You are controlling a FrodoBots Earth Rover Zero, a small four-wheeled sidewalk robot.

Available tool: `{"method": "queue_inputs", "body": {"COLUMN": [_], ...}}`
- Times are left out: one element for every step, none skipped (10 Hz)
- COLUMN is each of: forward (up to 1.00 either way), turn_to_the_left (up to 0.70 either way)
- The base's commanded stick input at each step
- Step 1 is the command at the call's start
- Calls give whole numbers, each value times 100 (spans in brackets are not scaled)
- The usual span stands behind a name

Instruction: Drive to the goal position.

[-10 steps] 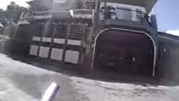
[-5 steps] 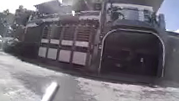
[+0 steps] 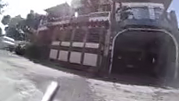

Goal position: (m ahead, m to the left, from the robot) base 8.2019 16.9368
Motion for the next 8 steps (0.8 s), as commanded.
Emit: {"method": "queue_inputs", "body": {"forward": [0, 0, 0, 0, 0, 4, 34, 86], "turn_to_the_left": [98, 98, 98, 94, 27, 6, 0, 0]}}
